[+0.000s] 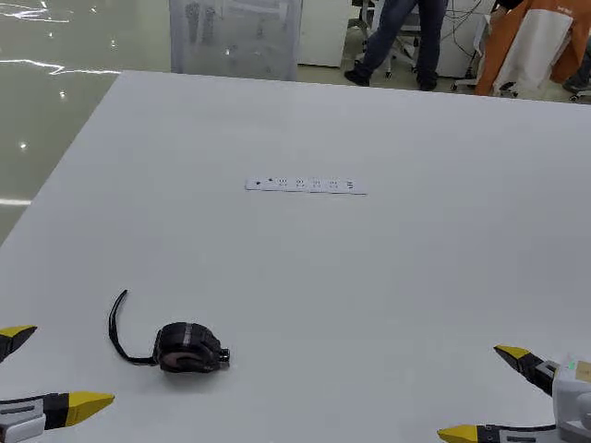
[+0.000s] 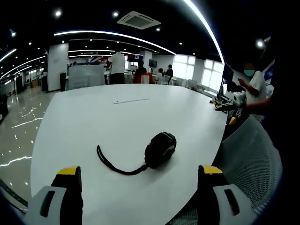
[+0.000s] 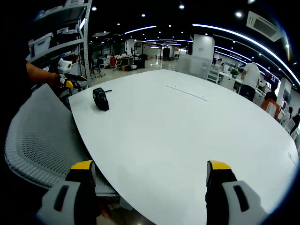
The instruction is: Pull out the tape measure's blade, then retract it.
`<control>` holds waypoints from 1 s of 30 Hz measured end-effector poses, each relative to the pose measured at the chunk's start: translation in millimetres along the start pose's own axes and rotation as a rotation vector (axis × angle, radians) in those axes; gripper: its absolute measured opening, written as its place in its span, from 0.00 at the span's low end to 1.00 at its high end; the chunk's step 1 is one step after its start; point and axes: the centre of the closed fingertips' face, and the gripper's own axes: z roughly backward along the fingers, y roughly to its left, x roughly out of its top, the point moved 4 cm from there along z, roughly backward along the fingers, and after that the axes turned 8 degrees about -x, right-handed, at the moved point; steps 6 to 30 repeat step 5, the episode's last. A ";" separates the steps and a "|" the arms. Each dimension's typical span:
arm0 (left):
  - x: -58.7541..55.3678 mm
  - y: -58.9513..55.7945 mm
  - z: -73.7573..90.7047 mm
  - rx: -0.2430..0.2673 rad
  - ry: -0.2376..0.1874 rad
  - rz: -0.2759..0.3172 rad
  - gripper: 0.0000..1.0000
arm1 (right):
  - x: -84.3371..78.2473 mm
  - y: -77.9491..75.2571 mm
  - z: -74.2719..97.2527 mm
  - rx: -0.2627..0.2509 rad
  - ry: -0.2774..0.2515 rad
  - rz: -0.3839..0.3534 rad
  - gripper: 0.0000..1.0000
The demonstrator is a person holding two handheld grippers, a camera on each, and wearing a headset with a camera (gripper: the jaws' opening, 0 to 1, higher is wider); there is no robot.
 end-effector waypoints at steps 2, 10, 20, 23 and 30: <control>-0.6 -0.3 0.1 -0.002 0.001 0.000 1.00 | 0.1 1.5 -0.3 0.001 -0.001 -0.007 1.00; -1.2 -0.7 0.3 -0.004 0.008 -0.004 1.00 | -0.5 2.9 -1.5 0.002 -0.002 -0.010 1.00; -1.2 -0.7 0.3 -0.004 0.008 -0.004 1.00 | -0.5 2.9 -1.5 0.002 -0.002 -0.010 1.00; -1.2 -0.7 0.3 -0.004 0.008 -0.004 1.00 | -0.5 2.9 -1.5 0.002 -0.002 -0.010 1.00; -1.2 -0.7 0.3 -0.004 0.008 -0.004 1.00 | -0.5 2.9 -1.5 0.002 -0.002 -0.010 1.00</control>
